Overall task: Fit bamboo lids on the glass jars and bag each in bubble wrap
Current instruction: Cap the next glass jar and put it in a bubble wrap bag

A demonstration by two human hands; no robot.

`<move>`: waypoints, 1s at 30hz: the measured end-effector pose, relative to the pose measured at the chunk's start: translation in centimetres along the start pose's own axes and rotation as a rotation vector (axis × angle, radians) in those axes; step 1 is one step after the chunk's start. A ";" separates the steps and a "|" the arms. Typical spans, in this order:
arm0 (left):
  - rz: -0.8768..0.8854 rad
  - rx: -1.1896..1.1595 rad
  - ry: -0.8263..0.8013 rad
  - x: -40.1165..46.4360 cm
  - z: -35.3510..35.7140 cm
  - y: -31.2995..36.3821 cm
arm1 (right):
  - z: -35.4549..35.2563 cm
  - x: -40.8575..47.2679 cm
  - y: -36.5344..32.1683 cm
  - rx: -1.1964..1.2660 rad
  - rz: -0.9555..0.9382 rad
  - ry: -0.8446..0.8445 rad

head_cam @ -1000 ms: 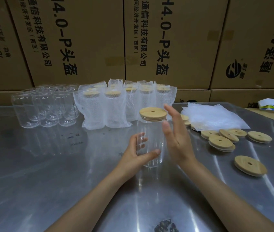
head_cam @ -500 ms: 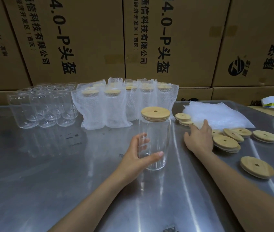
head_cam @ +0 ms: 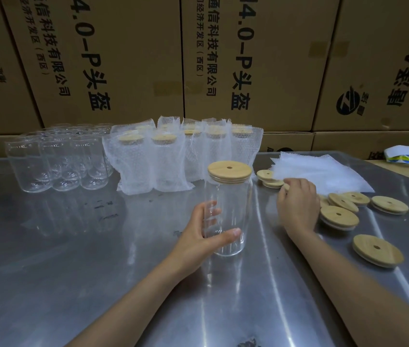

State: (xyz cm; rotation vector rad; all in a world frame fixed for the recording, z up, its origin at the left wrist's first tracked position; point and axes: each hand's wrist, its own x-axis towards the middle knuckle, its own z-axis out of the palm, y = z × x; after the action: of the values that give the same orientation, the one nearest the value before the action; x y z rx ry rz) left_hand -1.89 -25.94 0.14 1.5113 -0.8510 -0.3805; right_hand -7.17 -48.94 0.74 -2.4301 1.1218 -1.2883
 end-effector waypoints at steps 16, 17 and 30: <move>0.115 -0.033 0.143 -0.4 -0.4 0.9 | -4.8 -2.0 -4.1 0.672 -0.064 0.257; 0.155 -0.019 0.194 -0.5 -0.6 1.2 | -5.4 -2.0 -4.7 0.725 -0.086 0.295; 0.770 0.516 0.477 -1.3 -1.2 4.1 | -8.3 -7.2 -11.0 0.738 -0.923 0.354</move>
State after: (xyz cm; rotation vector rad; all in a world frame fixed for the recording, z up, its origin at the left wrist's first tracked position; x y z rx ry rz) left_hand -3.08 -23.93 3.90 1.5017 -1.1036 0.7883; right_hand -10.06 -34.74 6.37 -2.1445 -0.5349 -1.9332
